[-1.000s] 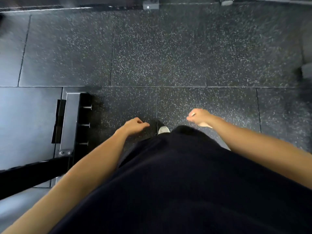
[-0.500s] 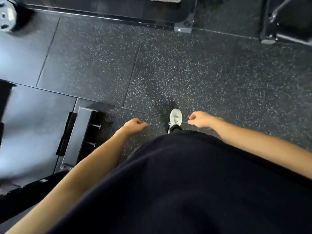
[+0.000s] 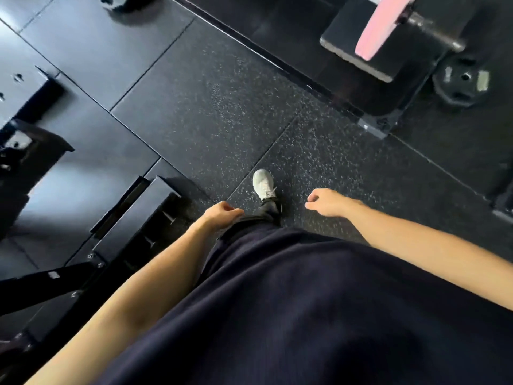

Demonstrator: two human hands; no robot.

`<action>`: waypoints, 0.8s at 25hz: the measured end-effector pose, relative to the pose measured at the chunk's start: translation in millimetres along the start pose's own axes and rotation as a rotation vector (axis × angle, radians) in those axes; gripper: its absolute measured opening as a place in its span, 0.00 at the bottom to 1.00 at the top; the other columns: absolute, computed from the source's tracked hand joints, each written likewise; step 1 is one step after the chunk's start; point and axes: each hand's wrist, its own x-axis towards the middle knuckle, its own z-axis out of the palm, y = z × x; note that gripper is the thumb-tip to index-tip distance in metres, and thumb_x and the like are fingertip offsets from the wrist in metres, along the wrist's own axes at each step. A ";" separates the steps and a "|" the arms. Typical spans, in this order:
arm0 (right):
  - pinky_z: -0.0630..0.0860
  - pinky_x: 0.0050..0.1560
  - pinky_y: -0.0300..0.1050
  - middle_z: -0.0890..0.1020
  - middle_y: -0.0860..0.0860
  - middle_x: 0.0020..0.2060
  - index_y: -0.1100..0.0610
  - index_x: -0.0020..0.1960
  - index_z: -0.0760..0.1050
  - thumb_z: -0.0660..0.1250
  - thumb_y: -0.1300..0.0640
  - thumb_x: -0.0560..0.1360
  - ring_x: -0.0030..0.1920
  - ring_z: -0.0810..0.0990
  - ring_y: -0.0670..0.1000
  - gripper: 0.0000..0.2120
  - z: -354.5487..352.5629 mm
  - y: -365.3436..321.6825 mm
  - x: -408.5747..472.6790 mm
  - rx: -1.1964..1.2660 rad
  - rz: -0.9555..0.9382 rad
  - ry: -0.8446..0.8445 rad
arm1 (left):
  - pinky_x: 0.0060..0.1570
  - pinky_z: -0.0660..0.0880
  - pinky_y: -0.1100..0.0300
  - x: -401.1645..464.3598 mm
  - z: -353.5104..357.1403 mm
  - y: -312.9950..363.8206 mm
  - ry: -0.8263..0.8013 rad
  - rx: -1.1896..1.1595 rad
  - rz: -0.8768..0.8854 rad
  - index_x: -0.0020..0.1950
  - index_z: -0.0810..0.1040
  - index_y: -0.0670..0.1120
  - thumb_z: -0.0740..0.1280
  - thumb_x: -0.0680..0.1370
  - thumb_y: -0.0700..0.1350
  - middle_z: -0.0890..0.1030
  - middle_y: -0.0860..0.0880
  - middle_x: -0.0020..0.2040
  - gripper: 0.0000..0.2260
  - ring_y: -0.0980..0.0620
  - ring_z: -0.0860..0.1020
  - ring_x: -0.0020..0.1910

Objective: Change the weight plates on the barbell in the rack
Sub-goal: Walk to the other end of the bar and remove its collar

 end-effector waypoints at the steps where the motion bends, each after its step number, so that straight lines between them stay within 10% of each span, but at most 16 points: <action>1: 0.69 0.65 0.56 0.75 0.50 0.61 0.50 0.60 0.73 0.62 0.45 0.78 0.61 0.74 0.54 0.14 -23.3 -14.3 22.4 -0.025 0.000 -0.002 | 0.57 0.73 0.57 18.3 -17.9 11.5 0.005 -0.008 -0.006 0.58 0.77 0.46 0.67 0.75 0.59 0.80 0.46 0.57 0.19 0.46 0.77 0.55; 11: 0.71 0.61 0.47 0.79 0.53 0.58 0.54 0.59 0.76 0.66 0.49 0.76 0.59 0.75 0.55 0.14 -243.4 -204.7 178.7 -0.146 -0.118 0.041 | 0.57 0.74 0.55 161.9 -244.5 129.5 0.096 -0.149 -0.029 0.62 0.76 0.45 0.66 0.76 0.60 0.79 0.45 0.59 0.23 0.44 0.77 0.58; 20: 0.71 0.54 0.46 0.80 0.55 0.57 0.57 0.57 0.77 0.64 0.53 0.77 0.57 0.77 0.56 0.12 -415.7 -404.3 341.8 -0.377 -0.262 -0.104 | 0.43 0.71 0.56 281.2 -435.2 195.1 0.346 -0.322 -0.158 0.43 0.75 0.47 0.65 0.77 0.55 0.77 0.47 0.41 0.12 0.49 0.75 0.42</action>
